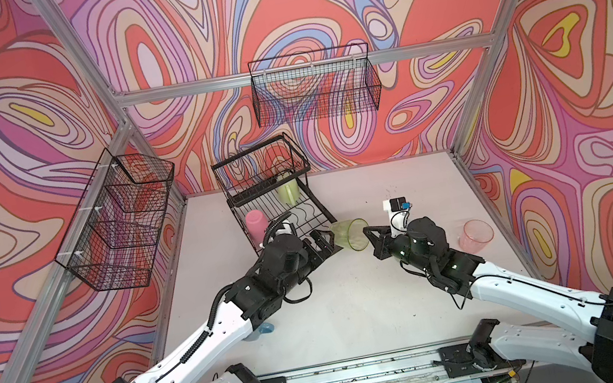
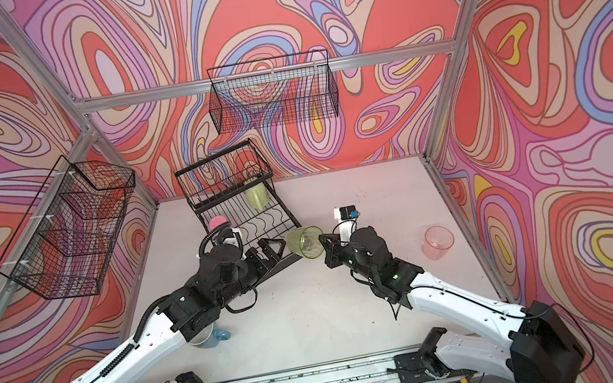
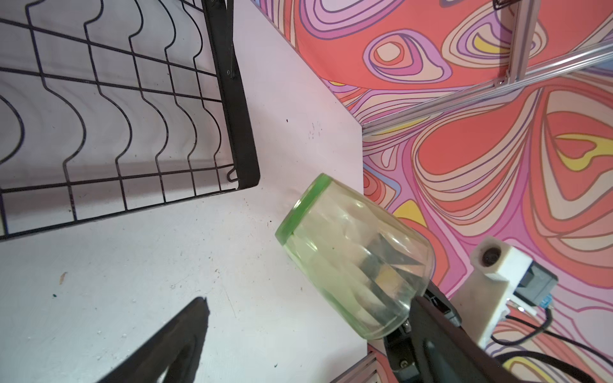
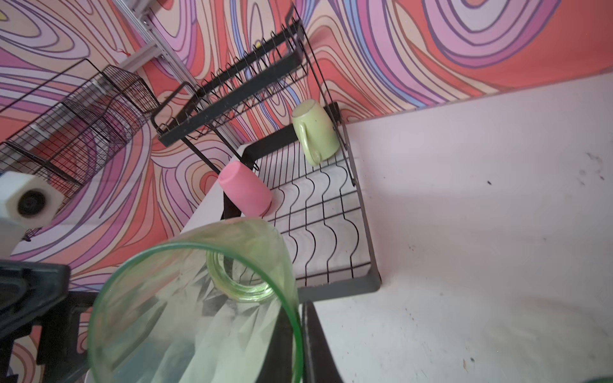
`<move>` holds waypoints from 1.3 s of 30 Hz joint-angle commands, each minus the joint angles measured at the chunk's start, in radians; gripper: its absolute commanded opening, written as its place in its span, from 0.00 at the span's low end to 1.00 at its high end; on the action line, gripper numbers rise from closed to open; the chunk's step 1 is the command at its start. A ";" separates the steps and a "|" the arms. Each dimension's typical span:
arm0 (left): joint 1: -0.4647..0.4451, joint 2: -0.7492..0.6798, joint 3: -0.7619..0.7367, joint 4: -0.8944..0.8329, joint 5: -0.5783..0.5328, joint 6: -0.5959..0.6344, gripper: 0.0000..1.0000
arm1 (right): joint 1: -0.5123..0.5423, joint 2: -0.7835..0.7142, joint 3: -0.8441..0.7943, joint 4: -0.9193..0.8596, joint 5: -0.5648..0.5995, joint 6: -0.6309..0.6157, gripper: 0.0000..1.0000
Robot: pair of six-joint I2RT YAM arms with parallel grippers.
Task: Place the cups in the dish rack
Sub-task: 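Grasp the green glass's body with the left gripper while the right gripper holds it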
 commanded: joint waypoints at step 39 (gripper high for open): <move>0.108 0.313 -0.133 0.846 0.158 -0.669 0.88 | -0.063 0.262 -0.037 0.644 -0.266 -0.103 0.00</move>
